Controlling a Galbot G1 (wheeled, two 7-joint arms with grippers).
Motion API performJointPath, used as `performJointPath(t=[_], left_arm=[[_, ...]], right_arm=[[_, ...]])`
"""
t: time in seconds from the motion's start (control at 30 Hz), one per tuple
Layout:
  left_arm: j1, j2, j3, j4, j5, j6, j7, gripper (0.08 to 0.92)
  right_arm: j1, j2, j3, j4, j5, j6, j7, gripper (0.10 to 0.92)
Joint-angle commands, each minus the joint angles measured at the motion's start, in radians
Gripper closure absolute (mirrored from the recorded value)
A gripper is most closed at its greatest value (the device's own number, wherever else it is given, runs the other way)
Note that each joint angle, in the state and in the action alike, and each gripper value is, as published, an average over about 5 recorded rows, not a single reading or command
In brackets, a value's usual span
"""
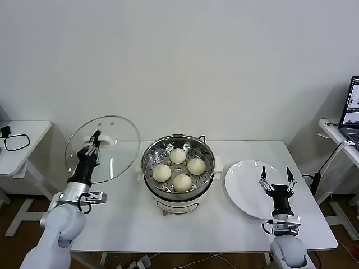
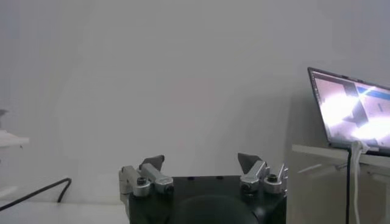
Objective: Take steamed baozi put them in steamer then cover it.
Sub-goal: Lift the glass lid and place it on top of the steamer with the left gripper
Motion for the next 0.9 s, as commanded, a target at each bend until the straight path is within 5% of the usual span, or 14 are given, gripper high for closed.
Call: performJointPath(t=[0.03, 0.47, 0.9], left_arm=[[-0.054, -0.056, 0.273, -0.243, 0.075, 0.167, 0.167, 0.811], [-0.25, -0.242, 0.538, 0.017, 0.294, 0.316, 0.345, 0.811], [-0.203, -0.323, 0.534, 0.075, 0.388, 0.324, 0.356, 0.811]], right_arm=[[0.0, 0.001, 0.007, 0.01, 0.003, -0.006, -0.002, 0.203], [0.032, 0.011, 0.003, -0.023, -0.016, -0.057, -0.007, 0.203], [0.048, 0.04, -0.008, -0.061, -0.025, -0.044, -0.012, 0.203]])
